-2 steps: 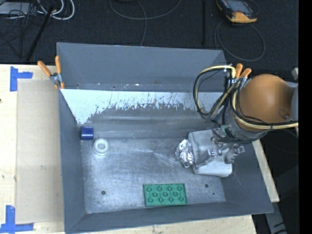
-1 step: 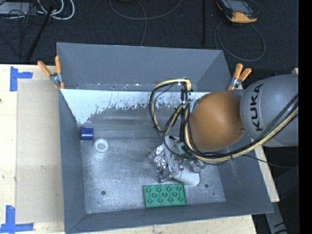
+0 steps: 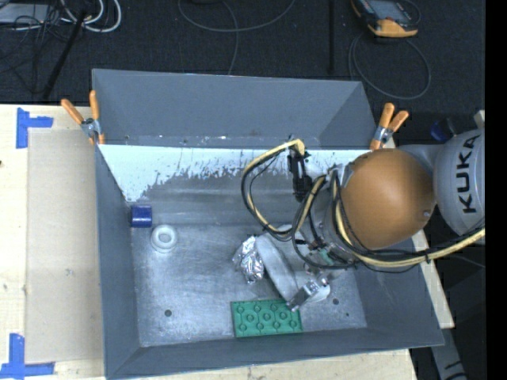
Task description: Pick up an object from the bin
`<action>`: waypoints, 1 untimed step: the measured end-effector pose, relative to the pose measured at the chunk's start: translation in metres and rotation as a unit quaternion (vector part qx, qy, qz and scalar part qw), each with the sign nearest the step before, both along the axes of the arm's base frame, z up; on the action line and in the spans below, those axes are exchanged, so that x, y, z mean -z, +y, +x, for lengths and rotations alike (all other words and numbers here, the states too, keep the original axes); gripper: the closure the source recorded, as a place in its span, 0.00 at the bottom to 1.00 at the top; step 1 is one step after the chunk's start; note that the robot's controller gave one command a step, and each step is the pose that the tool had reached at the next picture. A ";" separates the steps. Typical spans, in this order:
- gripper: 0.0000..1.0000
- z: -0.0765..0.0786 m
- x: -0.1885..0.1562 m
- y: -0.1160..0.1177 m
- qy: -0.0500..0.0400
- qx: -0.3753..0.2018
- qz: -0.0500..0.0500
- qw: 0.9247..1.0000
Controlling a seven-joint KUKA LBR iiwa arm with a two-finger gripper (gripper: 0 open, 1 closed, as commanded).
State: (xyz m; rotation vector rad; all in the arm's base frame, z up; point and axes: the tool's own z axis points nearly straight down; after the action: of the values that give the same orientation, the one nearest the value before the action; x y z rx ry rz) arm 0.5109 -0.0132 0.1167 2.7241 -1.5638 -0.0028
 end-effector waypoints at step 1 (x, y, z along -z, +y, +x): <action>0.00 -0.027 0.043 0.083 -0.002 -0.076 -0.005 0.997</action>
Offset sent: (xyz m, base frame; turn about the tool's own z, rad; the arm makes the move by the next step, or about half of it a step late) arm -0.0302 0.0827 -0.0467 -0.1489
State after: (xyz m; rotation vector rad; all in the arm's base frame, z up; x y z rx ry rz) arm 0.4840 0.0694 0.0735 2.8296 -1.3502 0.0113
